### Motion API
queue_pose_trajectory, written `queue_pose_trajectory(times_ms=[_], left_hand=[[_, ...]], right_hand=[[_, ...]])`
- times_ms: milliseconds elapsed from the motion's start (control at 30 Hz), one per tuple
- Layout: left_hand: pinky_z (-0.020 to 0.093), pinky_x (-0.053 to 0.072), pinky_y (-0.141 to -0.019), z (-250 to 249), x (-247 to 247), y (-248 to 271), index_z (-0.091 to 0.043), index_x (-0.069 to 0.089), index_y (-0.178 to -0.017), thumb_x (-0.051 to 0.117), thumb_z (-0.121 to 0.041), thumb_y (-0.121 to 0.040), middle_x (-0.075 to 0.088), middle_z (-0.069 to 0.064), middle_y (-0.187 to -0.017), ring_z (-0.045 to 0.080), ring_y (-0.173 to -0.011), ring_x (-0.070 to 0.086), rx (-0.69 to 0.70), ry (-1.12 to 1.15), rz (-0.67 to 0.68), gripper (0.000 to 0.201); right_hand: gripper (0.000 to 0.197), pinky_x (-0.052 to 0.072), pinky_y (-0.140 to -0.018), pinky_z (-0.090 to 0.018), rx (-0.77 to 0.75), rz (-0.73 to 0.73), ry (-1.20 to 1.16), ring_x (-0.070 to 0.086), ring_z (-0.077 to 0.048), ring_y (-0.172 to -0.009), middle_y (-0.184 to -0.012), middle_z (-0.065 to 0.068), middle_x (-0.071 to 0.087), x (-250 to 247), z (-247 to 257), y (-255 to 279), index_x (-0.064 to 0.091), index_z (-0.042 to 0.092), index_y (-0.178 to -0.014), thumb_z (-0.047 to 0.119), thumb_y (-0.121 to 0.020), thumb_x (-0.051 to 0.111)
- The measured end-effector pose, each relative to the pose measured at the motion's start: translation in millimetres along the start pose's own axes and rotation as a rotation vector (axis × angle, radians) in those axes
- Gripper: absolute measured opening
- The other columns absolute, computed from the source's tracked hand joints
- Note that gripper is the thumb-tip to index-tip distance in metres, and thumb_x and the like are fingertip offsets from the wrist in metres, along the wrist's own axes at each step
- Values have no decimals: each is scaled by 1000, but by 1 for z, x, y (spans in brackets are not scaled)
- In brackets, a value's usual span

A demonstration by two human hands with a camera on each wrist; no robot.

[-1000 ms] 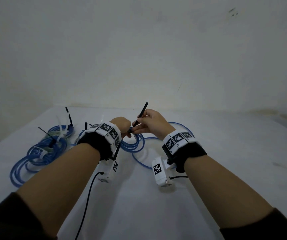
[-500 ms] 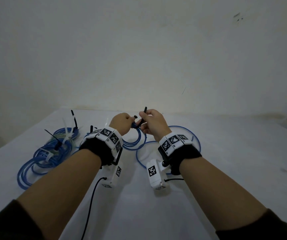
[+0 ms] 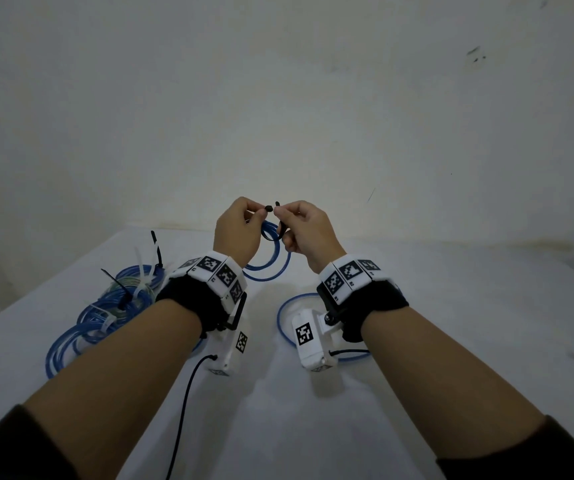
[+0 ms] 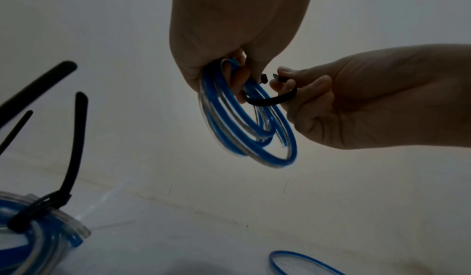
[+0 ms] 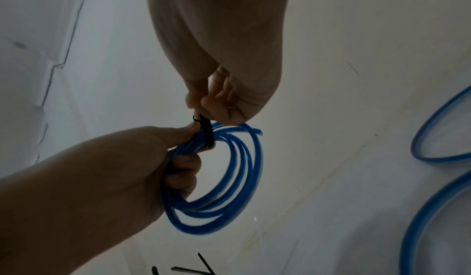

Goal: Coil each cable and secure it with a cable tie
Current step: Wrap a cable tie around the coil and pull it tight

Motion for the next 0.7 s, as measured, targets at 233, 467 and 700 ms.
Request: queue_pose_trajectory(times_ms=[233,467,700], left_hand=[[20,40,-66,1,-6,2,-13,56,-92,51,-16,-94,58,0,-85,12,-76,54,-17,-20,-27,7],[14,36,-59,4,-8,3,-10,59,-97,52,-17,-93,57,0,-80,7,-67,50,-23,-38,-15,10],[15,34,-57,6,-12,2,-14,57,-95,51,-19,-94,52,-6,-73,3,-65,48,-70,-37,-45,7]], right_hand=[[15,42,-49,-24,18,-17,36,46,-9,-41,-62,-5,56,4,-6,-4,58,3,-95,18,-93,56],[19,44,-51,-23,50,-21,67,47,-11,-44,-62,-5,56,5,-14,-5,61,5,-81,17,-94,54],[8,40,-46,-22,25,22,63,45,-9,-38,-60,-5,56,13,-11,1,58,5,-93,13,-92,57]])
Point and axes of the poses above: each hand's wrist, its own y-axis away from the middle knuckle, its own x-axis out of the palm, z = x × y, the point moved 4 cm from there along -y, towards the middle knuckle
